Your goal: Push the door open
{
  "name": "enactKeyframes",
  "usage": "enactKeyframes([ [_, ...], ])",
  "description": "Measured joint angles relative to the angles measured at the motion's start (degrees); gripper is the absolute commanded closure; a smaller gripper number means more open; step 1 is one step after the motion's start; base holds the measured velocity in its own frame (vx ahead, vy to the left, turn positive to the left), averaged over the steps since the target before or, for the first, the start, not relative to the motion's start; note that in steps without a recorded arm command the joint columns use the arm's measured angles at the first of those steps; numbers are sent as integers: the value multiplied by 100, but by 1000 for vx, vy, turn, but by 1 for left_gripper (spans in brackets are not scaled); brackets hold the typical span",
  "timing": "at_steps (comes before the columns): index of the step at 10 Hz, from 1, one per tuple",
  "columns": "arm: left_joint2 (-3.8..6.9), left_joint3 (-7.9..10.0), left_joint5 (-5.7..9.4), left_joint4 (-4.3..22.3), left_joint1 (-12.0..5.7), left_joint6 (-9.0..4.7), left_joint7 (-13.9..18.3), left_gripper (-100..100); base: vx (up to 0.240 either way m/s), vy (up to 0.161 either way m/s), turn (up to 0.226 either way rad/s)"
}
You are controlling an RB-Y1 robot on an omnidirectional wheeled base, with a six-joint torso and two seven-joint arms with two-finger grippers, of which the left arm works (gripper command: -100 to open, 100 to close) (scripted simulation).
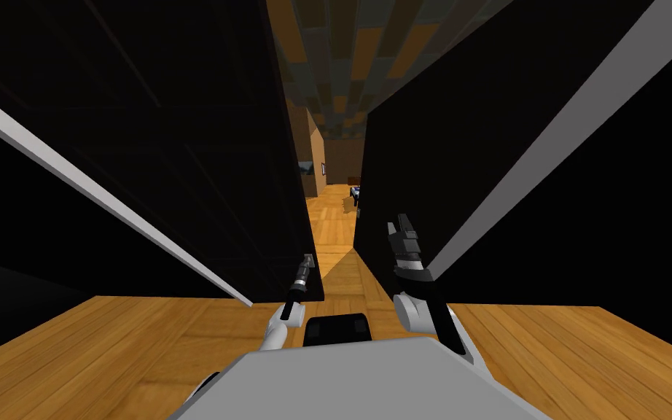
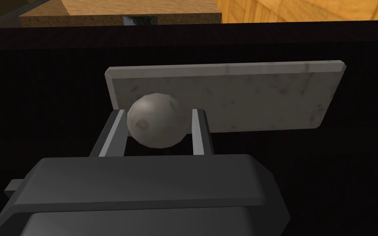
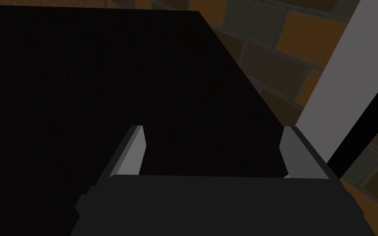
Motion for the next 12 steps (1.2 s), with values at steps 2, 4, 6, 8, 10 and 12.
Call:
enactKeyframes([
  [2, 61, 58, 31, 25, -33, -38, -31, 100, 175, -41, 52],
  [4, 94, 130, 64, -153, 40, 41, -111, 100, 160, -22, 57],
  [6, 177, 215, 106, -90, -26, 9, -120, -100, -26, -5, 57],
  [8, 195, 227, 132, -101, -10, 0, -107, -100, -180, -93, 39],
  [10, 163, 233, 152, -131, 17, 8, -97, -100, -204, -81, 42],
  [12, 76, 241, 179, -162, 48, 13, -80, -100, -155, -76, 34],
])
